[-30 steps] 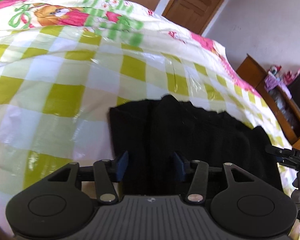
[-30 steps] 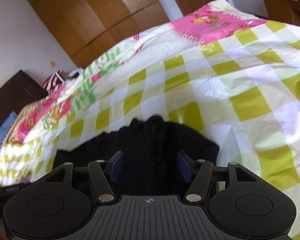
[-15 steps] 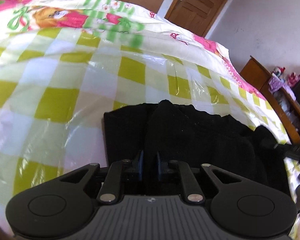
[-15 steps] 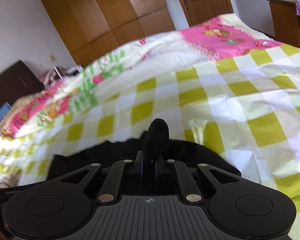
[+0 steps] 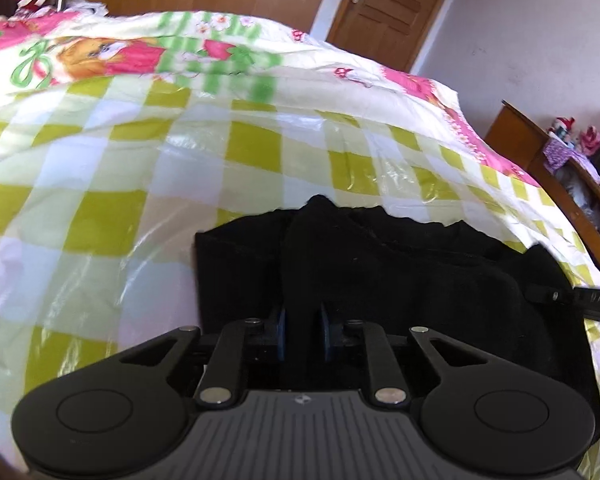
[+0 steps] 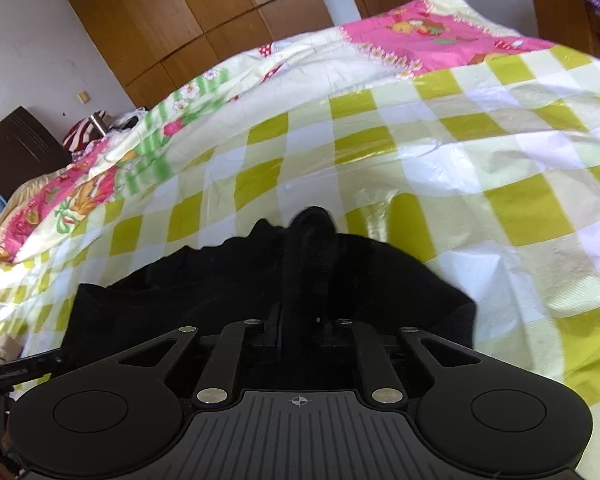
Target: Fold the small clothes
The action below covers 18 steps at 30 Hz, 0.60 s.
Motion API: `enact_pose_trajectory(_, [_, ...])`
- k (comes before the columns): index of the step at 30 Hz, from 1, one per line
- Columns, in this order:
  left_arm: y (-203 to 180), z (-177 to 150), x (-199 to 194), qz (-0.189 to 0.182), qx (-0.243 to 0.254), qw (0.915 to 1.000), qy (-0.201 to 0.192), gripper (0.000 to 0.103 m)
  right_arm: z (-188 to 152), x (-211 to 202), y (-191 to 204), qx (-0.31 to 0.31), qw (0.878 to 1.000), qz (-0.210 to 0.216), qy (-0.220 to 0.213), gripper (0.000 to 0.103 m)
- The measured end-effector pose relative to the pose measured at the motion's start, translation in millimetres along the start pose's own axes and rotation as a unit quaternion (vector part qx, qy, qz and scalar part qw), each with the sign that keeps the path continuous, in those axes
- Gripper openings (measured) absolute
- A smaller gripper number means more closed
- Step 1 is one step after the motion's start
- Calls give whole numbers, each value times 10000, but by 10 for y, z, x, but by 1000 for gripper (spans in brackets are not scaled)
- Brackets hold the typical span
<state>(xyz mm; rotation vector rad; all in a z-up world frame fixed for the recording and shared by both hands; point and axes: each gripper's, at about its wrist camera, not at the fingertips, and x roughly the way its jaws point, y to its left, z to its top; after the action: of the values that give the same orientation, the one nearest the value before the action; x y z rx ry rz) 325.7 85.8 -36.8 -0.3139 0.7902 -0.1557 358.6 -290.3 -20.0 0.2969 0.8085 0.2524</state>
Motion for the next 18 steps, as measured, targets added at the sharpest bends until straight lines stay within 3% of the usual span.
enact_pose_trajectory(6, [163, -20, -65, -65, -453, 9989, -80, 33, -64, 79, -337, 914, 9950, 367, 152, 7])
enact_pose_trajectory(9, [195, -46, -129, 29, -447, 9990, -66, 33, -35, 1, -197, 505, 9985, 212, 1, 15])
enact_pose_trajectory(13, [255, -2, -69, -248, -788, 9965, 112, 34, 4, 43, -92, 374, 9990, 240, 32, 20])
enact_pose_trajectory(15, [233, 30, -37, -300, -718, 9969, 147, 46, -5, 79, -86, 374, 9989, 262, 65, 21])
enact_pose_trajectory(18, [107, 50, 15, -147, -347, 9992, 125, 52, -35, 84, -101, 389, 9987, 324, 42, 24])
